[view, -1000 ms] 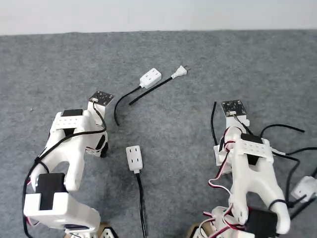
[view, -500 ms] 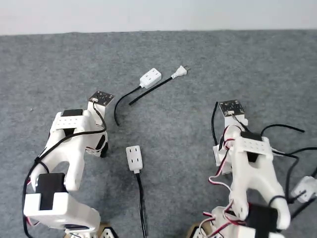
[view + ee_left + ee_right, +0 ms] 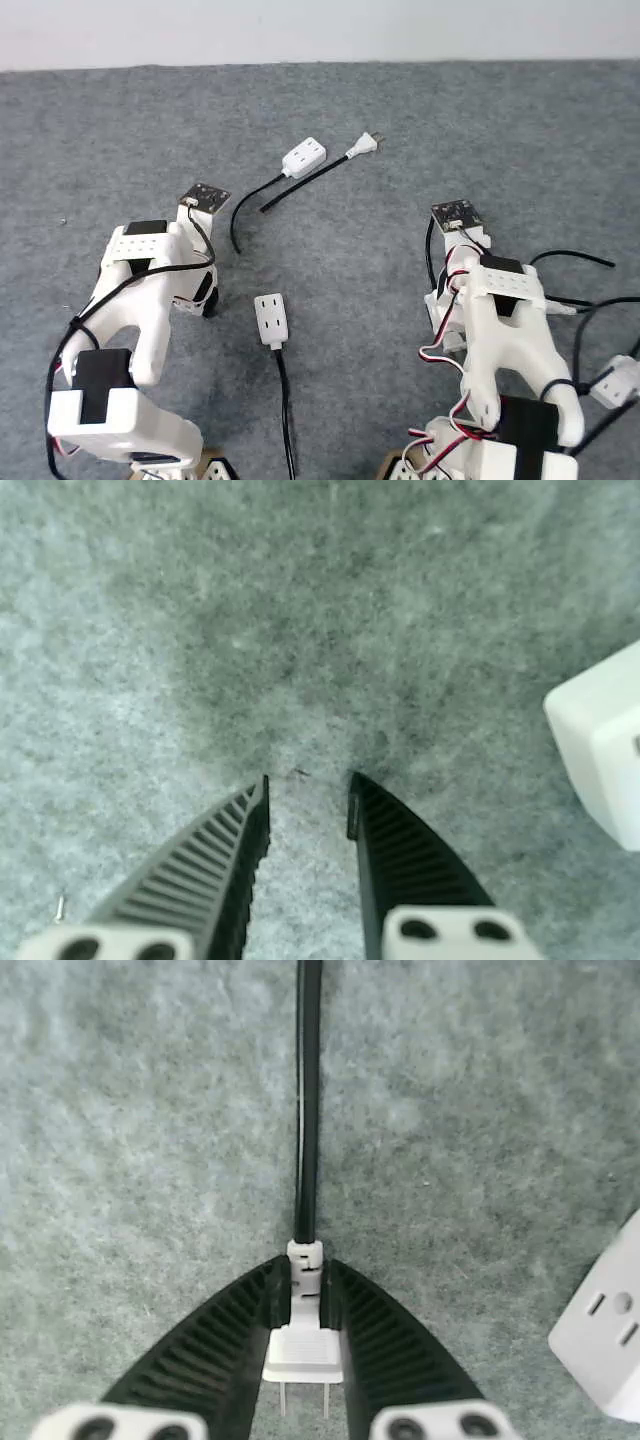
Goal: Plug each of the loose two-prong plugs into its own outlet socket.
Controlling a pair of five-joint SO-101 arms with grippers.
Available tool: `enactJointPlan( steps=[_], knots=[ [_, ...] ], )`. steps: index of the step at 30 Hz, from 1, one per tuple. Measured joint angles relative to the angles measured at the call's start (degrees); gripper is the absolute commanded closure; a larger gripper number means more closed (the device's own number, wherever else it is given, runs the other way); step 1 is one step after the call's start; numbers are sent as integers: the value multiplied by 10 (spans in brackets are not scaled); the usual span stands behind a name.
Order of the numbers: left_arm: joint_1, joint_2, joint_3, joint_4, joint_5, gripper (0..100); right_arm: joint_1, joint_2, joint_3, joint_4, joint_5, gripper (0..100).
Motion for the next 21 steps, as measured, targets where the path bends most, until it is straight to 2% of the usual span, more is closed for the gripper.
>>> enactJointPlan(
  steps=[3,11,13,21],
  knots=[
    [0,0,0,0,0,880,-1,0,0,0,0,896],
    [0,0,0,0,0,880,-4,3,0,3,0,936],
    [0,0,0,0,0,880,-4,3,0,3,1,989],
    [0,0,0,0,0,880,-3,4,0,3,0,991]
  ],
)
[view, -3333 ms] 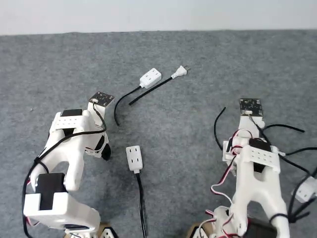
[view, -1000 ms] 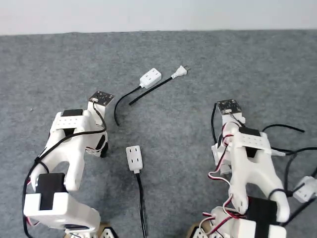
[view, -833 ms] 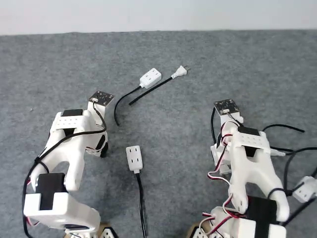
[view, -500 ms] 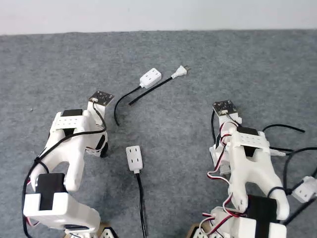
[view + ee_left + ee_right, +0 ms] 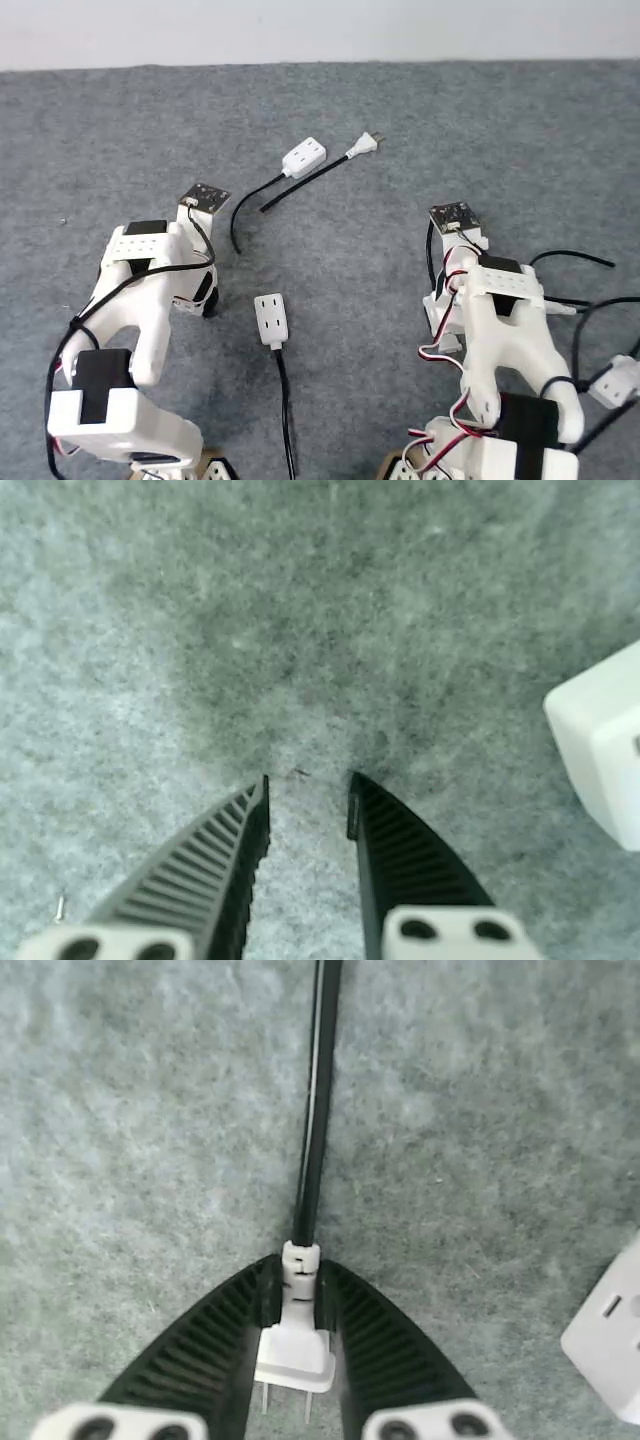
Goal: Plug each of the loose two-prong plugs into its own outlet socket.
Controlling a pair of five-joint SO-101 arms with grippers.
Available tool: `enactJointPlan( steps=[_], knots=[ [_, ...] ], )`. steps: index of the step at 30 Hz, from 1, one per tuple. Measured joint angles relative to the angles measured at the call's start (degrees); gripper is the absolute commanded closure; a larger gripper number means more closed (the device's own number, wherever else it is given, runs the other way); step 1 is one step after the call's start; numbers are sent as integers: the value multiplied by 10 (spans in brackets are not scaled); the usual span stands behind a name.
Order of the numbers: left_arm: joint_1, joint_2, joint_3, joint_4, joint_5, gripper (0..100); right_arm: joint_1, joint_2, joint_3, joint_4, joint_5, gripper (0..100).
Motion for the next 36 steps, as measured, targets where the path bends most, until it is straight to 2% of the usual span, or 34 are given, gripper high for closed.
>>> enactJointPlan(
  steps=[8,12,21,25,28,31,36],
  knots=[
    [0,0,0,0,0,880,21,-5,0,0,-15,990],
    [0,0,0,0,0,882,10,-61,2,1,-41,990],
    [-7,0,0,0,0,887,-148,-275,-20,105,-84,991],
    [-26,-22,8,-18,3,945,-236,-338,-102,170,-97,991],
    [-25,-69,52,-48,-13,990,-309,-343,-155,191,-98,991],
    [-11,-141,118,-85,-26,987,-374,-342,-175,191,-100,991],
    [14,-265,224,-135,-46,987,-426,-331,-178,177,-100,991]
  ],
)
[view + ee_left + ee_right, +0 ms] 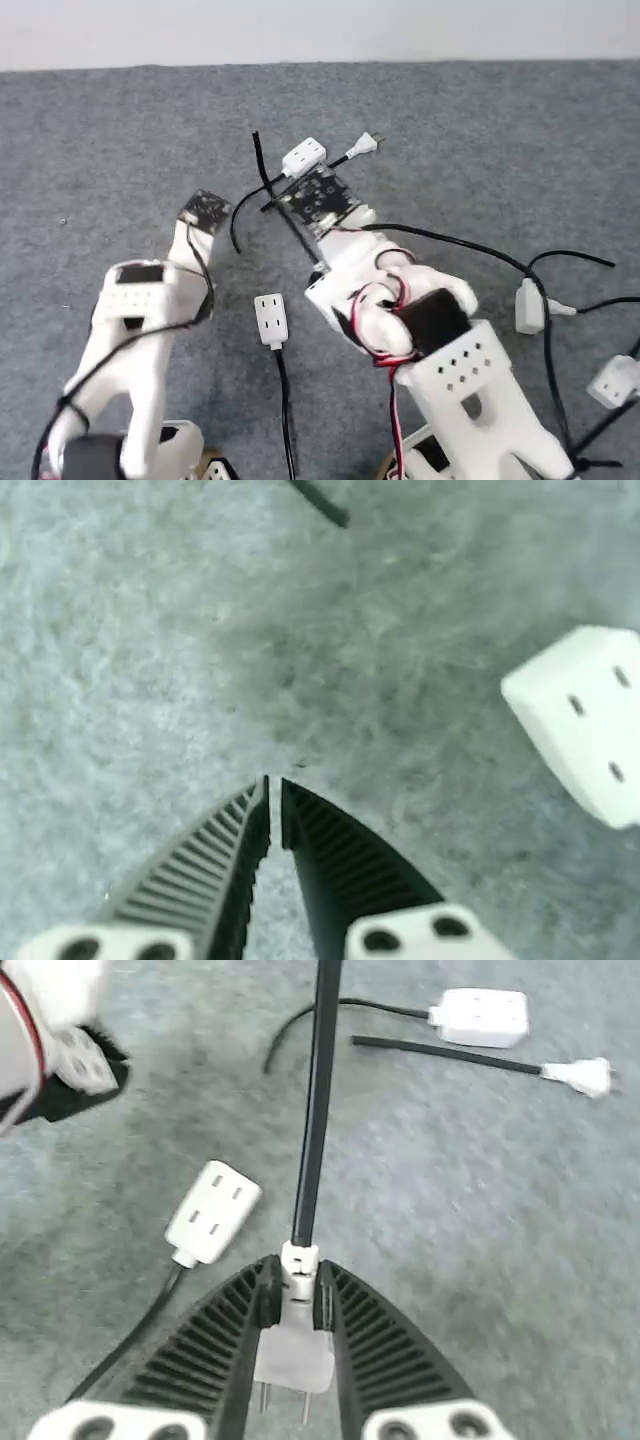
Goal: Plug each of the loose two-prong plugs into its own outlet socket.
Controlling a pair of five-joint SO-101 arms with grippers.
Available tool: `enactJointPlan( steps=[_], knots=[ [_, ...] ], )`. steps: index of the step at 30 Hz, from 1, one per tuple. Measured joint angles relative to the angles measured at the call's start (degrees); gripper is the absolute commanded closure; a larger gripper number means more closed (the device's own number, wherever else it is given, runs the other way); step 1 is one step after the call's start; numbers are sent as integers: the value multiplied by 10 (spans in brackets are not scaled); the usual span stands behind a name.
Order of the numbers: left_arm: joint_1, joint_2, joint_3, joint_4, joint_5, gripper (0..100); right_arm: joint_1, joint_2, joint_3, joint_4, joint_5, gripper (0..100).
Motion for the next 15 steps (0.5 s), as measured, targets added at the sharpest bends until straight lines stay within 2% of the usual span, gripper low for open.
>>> enactJointPlan(
  steps=[9,15],
  knots=[
    [25,-44,31,-4,-55,987,-54,4,47,-60,0,991],
    [37,-44,31,-4,-59,987,-76,4,47,-61,-23,991]
  ],
)
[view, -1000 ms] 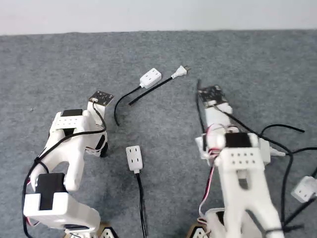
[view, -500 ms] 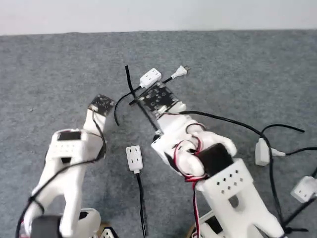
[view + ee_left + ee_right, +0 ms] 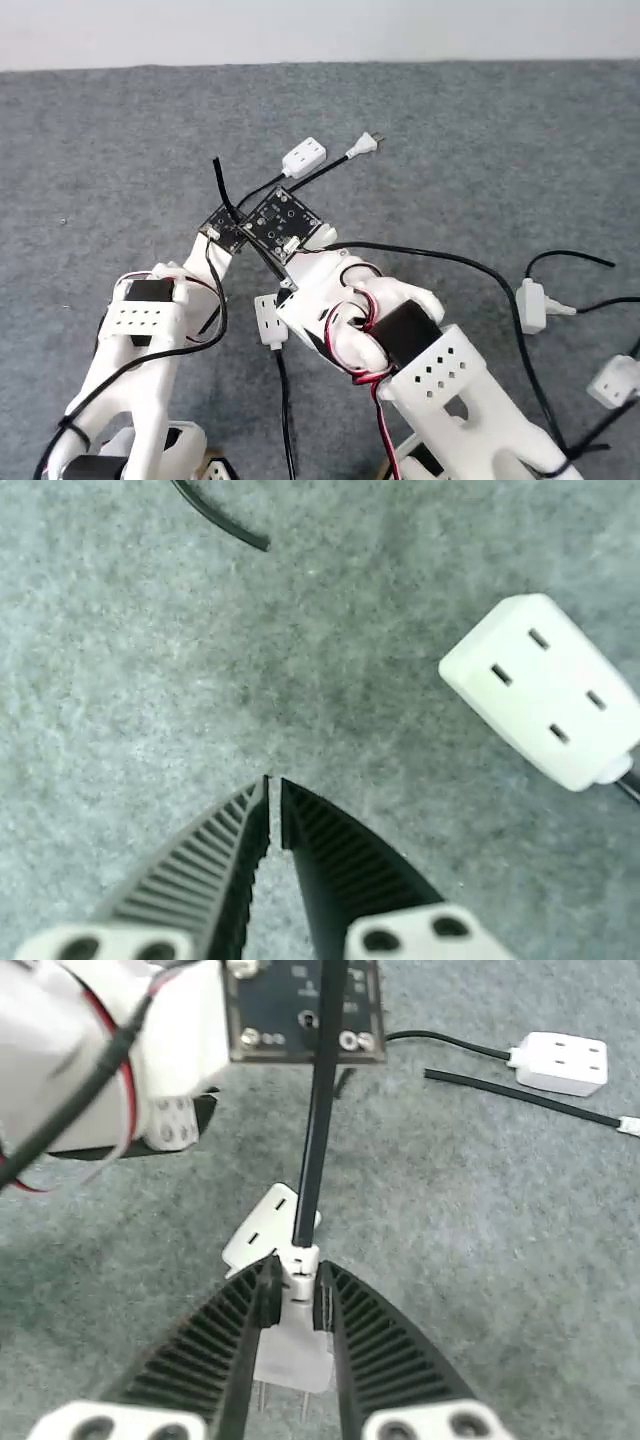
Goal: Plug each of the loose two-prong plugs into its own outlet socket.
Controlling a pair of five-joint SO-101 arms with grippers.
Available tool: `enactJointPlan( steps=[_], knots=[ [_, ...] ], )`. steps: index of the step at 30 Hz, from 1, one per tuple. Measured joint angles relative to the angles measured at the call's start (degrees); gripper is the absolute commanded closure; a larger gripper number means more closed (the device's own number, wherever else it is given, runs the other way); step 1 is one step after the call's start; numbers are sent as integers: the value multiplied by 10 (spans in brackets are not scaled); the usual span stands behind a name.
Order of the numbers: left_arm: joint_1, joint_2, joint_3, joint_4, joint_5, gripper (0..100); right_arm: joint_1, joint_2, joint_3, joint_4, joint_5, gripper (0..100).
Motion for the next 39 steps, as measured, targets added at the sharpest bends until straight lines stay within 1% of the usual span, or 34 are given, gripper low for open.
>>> enactJointPlan(
  steps=[3,8,15,23,27,34,39],
  knots=[
    [0,-3,3,0,-2,987,-7,0,0,-7,-8,991],
    [18,-7,18,0,-18,987,-7,0,40,-59,-16,991],
    [26,-7,19,4,-32,988,-7,2,46,-95,-33,991],
    [26,-7,19,11,-41,988,-7,77,46,-144,-37,990],
    [26,-7,19,11,-41,988,-6,88,46,-172,-50,990],
    [26,-9,19,11,-41,988,-8,88,46,-183,-62,990],
    [25,-9,19,11,-41,988,-7,88,46,-183,-107,990]
  ],
)
